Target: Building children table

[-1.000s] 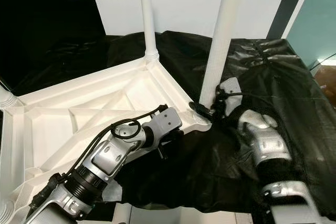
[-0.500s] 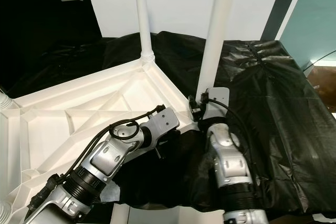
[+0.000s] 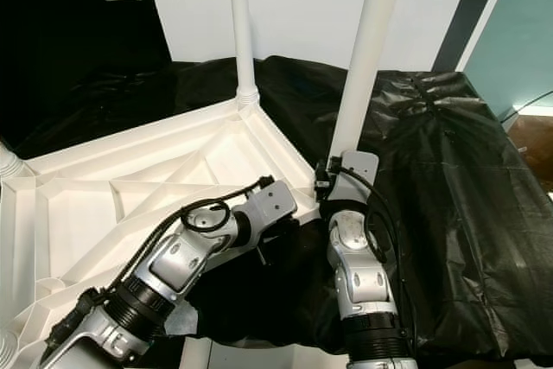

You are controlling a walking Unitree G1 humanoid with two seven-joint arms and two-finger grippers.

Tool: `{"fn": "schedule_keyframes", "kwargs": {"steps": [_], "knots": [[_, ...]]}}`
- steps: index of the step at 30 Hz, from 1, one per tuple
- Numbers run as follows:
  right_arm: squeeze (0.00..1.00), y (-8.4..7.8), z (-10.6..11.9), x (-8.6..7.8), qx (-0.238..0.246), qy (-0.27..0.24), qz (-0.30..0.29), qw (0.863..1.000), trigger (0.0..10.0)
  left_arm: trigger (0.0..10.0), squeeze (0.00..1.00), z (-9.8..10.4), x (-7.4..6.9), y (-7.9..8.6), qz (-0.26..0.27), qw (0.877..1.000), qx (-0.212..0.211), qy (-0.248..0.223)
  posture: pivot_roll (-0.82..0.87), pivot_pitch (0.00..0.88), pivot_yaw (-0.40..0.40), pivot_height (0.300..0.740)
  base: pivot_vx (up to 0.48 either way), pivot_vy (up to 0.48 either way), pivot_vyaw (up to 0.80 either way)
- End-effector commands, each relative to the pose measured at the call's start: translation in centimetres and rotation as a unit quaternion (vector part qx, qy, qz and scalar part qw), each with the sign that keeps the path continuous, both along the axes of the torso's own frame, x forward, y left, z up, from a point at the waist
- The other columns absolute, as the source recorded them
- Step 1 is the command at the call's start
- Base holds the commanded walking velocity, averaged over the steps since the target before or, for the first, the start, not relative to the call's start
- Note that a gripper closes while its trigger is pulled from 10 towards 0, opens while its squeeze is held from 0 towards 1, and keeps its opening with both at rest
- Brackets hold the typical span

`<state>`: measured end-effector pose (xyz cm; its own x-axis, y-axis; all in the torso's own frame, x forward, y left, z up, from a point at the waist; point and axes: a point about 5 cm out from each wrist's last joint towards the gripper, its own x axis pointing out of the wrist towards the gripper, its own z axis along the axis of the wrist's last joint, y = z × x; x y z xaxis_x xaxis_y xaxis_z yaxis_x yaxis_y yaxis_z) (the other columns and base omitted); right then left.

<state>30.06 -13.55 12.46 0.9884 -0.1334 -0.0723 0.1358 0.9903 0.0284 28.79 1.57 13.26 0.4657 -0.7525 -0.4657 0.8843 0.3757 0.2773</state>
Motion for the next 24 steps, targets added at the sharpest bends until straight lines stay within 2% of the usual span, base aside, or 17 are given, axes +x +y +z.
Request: {"fn": "schedule_keyframes", "kwargs": {"steps": [1, 5, 9, 11, 13, 14, 15, 16, 17, 18, 20, 21, 24], "knots": [[1.0, -0.4, -1.7, -0.5, -0.003, 0.038, -0.004, 0.999, 10.0, 10.0, 0.0, 0.9, 0.9, 0.6, 0.02, 0.999, 0.004, -0.036, -0.08, 0.0, 0.001, 0.74, 0.0, 0.0, 0.0], [1.0, -0.7, -1.1, -0.4, 0.003, 0.007, 0.039, 0.999, 10.0, 10.0, 0.0, 1.0, 1.5, 1.5, 0.036, 0.998, 0.013, -0.044, -0.07, 0.0, -0.002, 0.74, 0.0, 0.0, 0.0], [1.0, -1.1, -0.9, -0.5, 0.005, -0.004, 0.06, 0.998, 10.0, 10.0, 0.0, 1.0, 1.6, 1.7, 0.04, 0.998, 0.014, -0.044, -0.07, 0.0, -0.003, 0.74, 0.0, 0.0, 0.0], [1.0, -2.3, -0.6, -0.8, 0.002, -0.024, 0.114, 0.993, 10.0, 10.0, 0.0, 0.9, 1.5, 2.0, 0.042, 0.998, 0.016, -0.042, -0.07, 0.0, -0.002, 0.74, 0.0, 0.0, 0.0], [1.0, -3.0, -0.4, -1.0, -0.004, -0.032, 0.137, 0.99, 10.0, 10.0, 0.0, 0.8, 1.4, 2.0, 0.041, 0.998, 0.016, -0.041, -0.07, 0.0, -0.002, 0.74, 0.0, 0.0, 0.0], [0.55, -3.7, 0.0, -1.0, -0.005, -0.038, 0.162, 0.986, 10.0, 10.0, 0.0, 0.7, 1.3, 2.0, 0.039, 0.998, 0.017, -0.04, -0.07, 0.0, 0.0, 0.74, 0.0, 0.0, 0.0], [0.55, -3.7, 0.0, -1.0, -0.005, -0.038, 0.162, 0.986, 10.0, 10.0, 0.0, 0.7, 1.3, 2.0, 0.039, 0.998, 0.017, -0.04, -0.07, 0.0, 0.0, 0.74, 0.0, 0.0, 0.0], [0.0, -4.4, 0.4, -0.9, -0.009, -0.043, 0.191, 0.981, 10.0, 10.0, 0.0, 0.6, 1.2, 1.9, 0.037, 0.998, 0.017, -0.038, -0.07, 0.0, 0.003, 0.74, 0.0, 0.0, 0.0], [0.0, -4.9, 0.8, -0.7, -0.016, -0.042, 0.222, 0.974, 10.0, 10.0, 0.0, 0.6, 1.1, 1.8, 0.034, 0.999, 0.017, -0.037, -0.07, 0.0, 0.006, 0.74, 0.0, 0.0, 0.0], [0.0, -4.9, 0.8, -0.7, -0.016, -0.042, 0.222, 0.974, 10.0, 10.0, 0.0, 0.6, 1.1, 1.8, 0.034, 0.999, 0.017, -0.037, -0.07, 0.0, 0.006, 0.74, 0.0, 0.0, 0.0], [0.0, -5.3, 1.4, -0.2, -0.035, -0.038, 0.268, 0.962, 10.0, 10.0, 0.0, 0.6, 1.1, 1.7, 0.031, 0.999, 0.017, -0.036, -0.07, 0.0, 0.01, 0.74, 0.0, 0.0, 0.0], [0.0, -5.3, 1.4, -0.2, -0.035, -0.038, 0.268, 0.962, 10.0, 10.0, 0.0, 0.6, 1.1, 1.7, 0.031, 0.999, 0.017, -0.036, -0.07, 0.0, 0.01, 0.74, 0.0, 0.0, 0.0], [0.0, -5.1, 2.2, 1.4, -0.073, -0.024, 0.344, 0.936, 10.0, 10.0, 0.0, 0.6, 1.1, 1.3, 0.024, 0.999, 0.017, -0.037, -0.07, 0.0, 0.007, 0.74, 0.0, 0.0, 0.0]]}}
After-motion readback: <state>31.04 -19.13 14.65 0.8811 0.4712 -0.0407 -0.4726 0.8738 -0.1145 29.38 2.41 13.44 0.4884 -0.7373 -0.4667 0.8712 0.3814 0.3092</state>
